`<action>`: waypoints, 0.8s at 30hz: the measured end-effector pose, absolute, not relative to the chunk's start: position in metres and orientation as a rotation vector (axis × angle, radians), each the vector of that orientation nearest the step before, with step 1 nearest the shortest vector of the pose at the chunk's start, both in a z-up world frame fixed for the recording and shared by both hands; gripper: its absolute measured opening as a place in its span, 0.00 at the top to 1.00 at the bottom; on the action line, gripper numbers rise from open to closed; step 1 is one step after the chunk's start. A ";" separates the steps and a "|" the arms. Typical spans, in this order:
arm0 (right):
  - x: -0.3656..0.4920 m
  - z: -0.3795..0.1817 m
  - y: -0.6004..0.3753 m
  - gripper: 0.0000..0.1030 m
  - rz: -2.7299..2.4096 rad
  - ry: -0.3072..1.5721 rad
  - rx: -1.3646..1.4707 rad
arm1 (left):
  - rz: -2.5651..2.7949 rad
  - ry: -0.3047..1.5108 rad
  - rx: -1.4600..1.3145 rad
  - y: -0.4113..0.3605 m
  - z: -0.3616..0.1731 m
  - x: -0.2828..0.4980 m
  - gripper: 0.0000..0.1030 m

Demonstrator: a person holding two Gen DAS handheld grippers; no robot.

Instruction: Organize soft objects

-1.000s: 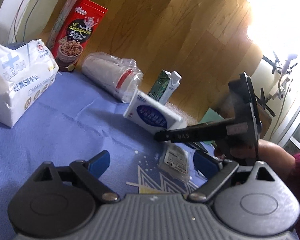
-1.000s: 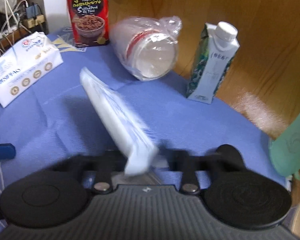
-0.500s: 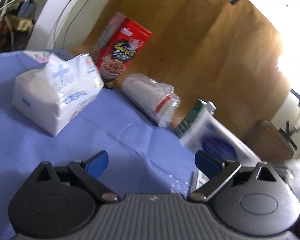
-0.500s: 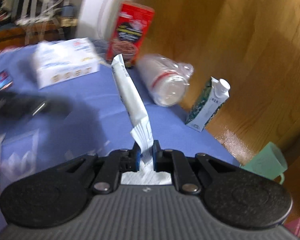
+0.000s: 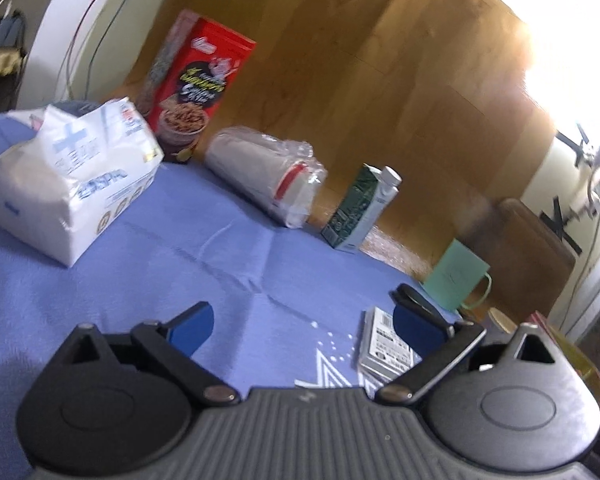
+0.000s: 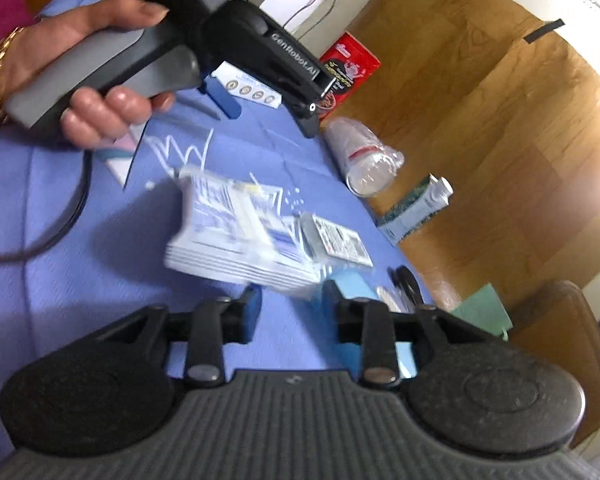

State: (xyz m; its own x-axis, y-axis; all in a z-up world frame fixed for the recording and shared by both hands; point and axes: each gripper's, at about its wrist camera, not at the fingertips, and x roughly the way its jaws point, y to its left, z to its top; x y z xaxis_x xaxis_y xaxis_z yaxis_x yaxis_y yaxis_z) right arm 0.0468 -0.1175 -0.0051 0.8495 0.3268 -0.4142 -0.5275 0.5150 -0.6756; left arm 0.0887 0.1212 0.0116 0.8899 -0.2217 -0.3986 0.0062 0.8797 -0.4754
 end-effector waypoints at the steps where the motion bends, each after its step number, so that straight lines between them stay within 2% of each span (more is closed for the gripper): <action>1: 0.046 -0.006 -0.121 0.60 0.511 0.254 -0.882 | -0.126 0.461 -0.472 0.119 0.012 0.088 0.03; 10: 0.042 -0.003 -0.162 0.52 0.465 0.384 -0.584 | -0.158 0.475 -0.418 0.109 0.014 0.089 0.03; 15: 0.048 0.004 -0.173 0.49 0.531 0.451 -0.361 | -0.276 0.542 -0.412 0.103 0.013 0.088 0.03; 19: 0.040 0.002 -0.166 0.37 0.605 0.478 -0.263 | -0.398 0.574 -0.398 0.096 0.018 0.078 0.03; 24: 0.042 -0.006 -0.141 0.37 0.643 0.495 -0.228 | -0.445 0.662 -0.289 0.070 0.014 0.073 0.05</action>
